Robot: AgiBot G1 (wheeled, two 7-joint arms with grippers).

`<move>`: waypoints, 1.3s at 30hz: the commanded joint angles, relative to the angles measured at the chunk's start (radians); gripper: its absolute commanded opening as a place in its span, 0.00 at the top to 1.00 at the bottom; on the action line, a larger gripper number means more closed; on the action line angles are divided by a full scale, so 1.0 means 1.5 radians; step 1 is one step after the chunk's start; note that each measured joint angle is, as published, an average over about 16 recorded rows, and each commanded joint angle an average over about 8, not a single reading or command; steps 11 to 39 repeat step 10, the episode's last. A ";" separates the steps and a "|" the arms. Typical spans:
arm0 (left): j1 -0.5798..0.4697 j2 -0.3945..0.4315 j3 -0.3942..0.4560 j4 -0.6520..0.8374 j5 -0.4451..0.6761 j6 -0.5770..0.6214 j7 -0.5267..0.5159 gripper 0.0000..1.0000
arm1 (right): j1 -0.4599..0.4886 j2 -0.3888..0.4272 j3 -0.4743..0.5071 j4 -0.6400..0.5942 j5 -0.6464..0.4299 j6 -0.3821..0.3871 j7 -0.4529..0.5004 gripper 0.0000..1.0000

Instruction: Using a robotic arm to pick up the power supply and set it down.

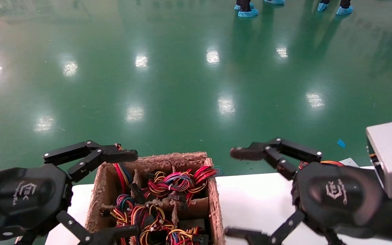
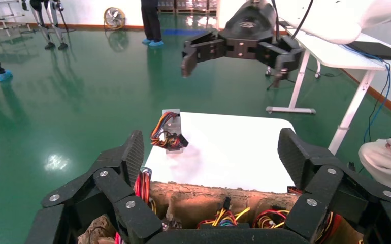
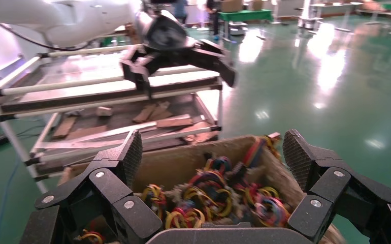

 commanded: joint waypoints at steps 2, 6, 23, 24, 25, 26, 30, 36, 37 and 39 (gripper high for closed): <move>0.000 0.000 0.000 0.000 0.000 0.000 0.000 0.00 | 0.006 -0.005 -0.002 0.015 -0.001 -0.007 0.009 0.00; 0.000 0.000 0.000 0.000 0.000 0.000 0.000 0.00 | 0.008 -0.007 -0.003 0.018 -0.002 -0.009 0.010 0.00; 0.000 0.000 0.000 0.000 0.000 0.000 0.000 0.00 | 0.007 -0.006 -0.002 0.016 -0.002 -0.008 0.010 0.00; 0.000 0.000 0.000 0.000 0.000 0.000 0.000 0.00 | 0.007 -0.006 -0.002 0.016 -0.002 -0.008 0.010 0.00; 0.000 0.000 0.000 0.000 0.000 0.000 0.000 0.00 | 0.007 -0.006 -0.002 0.016 -0.002 -0.008 0.010 0.00; 0.000 0.000 0.000 0.000 0.000 0.000 0.000 0.00 | 0.007 -0.006 -0.002 0.016 -0.002 -0.008 0.010 0.00; 0.000 0.000 0.000 0.000 0.000 0.000 0.000 0.00 | 0.007 -0.006 -0.002 0.016 -0.002 -0.008 0.010 0.00; 0.000 0.000 0.000 0.000 0.000 0.000 0.000 0.00 | 0.007 -0.006 -0.002 0.016 -0.002 -0.008 0.010 0.00; 0.000 0.000 0.000 0.000 0.000 0.000 0.000 0.00 | 0.007 -0.006 -0.002 0.016 -0.002 -0.008 0.010 0.00; 0.000 0.000 0.000 0.000 0.000 0.000 0.000 0.00 | 0.007 -0.006 -0.002 0.016 -0.002 -0.008 0.010 0.00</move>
